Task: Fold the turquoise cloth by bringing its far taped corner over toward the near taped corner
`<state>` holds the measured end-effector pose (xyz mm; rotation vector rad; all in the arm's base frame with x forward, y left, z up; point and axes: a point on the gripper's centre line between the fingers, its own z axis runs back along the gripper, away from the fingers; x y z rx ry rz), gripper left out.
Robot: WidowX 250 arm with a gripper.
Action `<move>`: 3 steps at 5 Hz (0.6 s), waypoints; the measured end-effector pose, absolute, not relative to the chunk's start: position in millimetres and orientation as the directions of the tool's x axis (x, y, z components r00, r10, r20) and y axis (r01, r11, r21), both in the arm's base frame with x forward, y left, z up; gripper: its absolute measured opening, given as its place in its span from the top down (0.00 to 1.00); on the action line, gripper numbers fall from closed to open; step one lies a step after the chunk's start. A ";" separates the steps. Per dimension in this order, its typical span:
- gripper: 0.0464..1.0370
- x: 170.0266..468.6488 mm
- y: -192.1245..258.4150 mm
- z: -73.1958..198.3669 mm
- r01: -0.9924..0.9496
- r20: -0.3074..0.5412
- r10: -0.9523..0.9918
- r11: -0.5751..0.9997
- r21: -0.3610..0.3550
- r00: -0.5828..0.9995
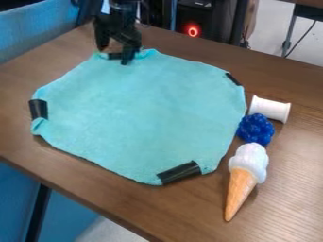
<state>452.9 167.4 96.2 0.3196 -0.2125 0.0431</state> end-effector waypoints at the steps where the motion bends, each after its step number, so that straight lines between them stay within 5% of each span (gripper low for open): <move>1: 0.35 452.6 168.6 91.7 -0.073 0.169 0.038 0.975 0.209 0.985; 3: 0.87 450.0 164.7 90.3 -0.065 0.157 0.044 0.989 0.133 0.987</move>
